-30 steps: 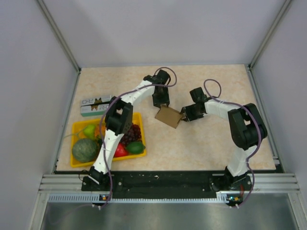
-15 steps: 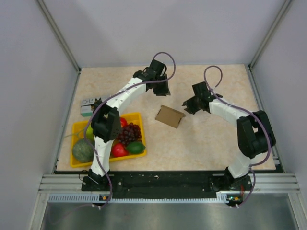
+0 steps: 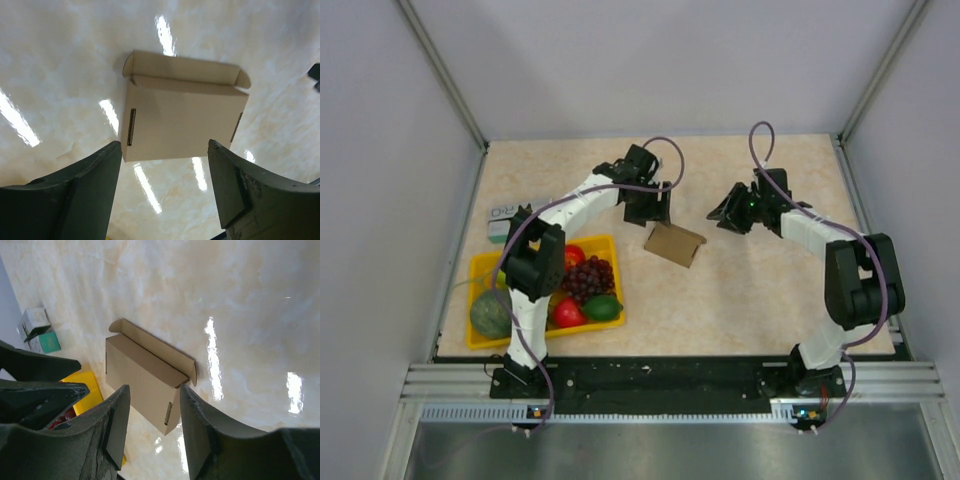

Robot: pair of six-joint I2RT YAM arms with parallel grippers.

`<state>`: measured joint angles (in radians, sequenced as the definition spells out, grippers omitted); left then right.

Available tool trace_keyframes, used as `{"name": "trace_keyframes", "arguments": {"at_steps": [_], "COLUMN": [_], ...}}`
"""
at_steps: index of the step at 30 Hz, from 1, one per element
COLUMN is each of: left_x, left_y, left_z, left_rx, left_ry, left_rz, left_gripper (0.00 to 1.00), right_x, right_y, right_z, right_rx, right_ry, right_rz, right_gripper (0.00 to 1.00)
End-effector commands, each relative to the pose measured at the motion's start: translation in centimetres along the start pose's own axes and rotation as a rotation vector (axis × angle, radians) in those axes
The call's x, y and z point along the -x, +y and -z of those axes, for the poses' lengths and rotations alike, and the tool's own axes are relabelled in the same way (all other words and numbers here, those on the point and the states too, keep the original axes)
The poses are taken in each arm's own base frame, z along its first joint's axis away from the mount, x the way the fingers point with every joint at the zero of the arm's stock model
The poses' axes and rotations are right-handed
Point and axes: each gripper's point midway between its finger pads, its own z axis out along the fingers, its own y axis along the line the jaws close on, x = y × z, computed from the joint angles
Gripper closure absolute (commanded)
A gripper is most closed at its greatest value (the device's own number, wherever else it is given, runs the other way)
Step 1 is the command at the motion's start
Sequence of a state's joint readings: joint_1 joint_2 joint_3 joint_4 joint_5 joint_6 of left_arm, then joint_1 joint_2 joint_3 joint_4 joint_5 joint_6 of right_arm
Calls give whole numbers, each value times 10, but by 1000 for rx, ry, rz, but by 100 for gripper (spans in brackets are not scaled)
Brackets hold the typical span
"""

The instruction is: Fold the paper box

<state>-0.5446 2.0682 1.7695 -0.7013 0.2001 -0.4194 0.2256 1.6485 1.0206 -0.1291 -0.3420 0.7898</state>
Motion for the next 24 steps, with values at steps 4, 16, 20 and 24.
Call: {"name": "trace_keyframes", "arguments": {"at_steps": [4, 16, 20, 24], "left_x": [-25, -47, -45, -46], "left_y": [-2, 4, 10, 12], "left_z": [18, 2, -3, -9], "left_rx": [-43, 59, 95, 99], "left_ry": [10, 29, 11, 3], "left_rz": [-61, -68, -45, -32], "left_gripper": [30, 24, 24, 24], "right_x": [-10, -33, -35, -36], "right_y": [9, -31, -32, -35], "right_z": [-12, -39, -49, -54], "right_rx": [188, 126, 153, 161], "right_ry": [108, 193, 189, 186], "right_rz": [170, 166, 152, 136], "right_gripper": [62, 60, 60, 65]}}
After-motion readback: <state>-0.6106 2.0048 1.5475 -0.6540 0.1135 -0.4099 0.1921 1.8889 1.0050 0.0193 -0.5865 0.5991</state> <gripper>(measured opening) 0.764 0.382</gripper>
